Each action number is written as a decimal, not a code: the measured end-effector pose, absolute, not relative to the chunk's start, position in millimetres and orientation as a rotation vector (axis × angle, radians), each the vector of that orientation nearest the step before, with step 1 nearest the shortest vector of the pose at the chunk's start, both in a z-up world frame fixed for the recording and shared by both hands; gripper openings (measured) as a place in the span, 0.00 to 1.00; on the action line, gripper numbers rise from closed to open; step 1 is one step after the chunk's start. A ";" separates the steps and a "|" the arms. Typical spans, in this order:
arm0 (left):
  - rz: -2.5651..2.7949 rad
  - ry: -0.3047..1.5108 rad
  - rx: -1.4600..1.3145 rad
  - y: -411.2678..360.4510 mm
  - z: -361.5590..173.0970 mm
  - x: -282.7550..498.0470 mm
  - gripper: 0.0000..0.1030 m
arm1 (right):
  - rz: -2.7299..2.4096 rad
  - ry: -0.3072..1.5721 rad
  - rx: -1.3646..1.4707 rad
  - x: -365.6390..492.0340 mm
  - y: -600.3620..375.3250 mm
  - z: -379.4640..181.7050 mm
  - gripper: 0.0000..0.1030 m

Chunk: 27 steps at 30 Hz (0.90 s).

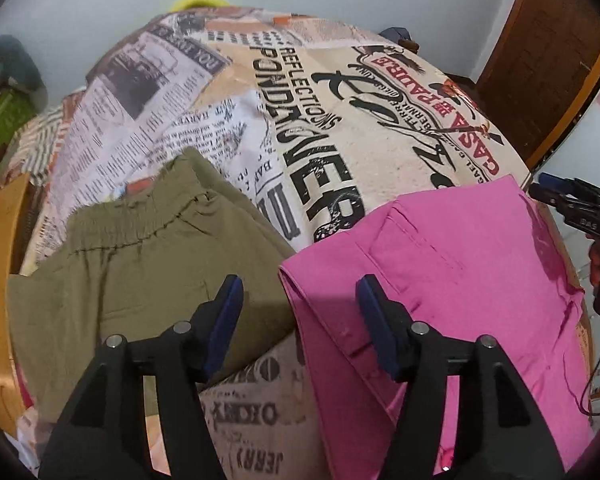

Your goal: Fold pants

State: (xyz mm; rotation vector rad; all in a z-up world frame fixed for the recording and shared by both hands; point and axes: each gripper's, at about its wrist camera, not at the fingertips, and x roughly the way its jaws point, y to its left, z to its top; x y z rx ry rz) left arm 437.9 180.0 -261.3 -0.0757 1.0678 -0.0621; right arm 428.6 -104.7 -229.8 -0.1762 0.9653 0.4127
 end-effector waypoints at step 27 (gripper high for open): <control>-0.041 1.017 -0.004 167.9 -242.7 457.5 0.09 | 0.399 0.863 -0.188 448.2 -86.2 -213.5 0.04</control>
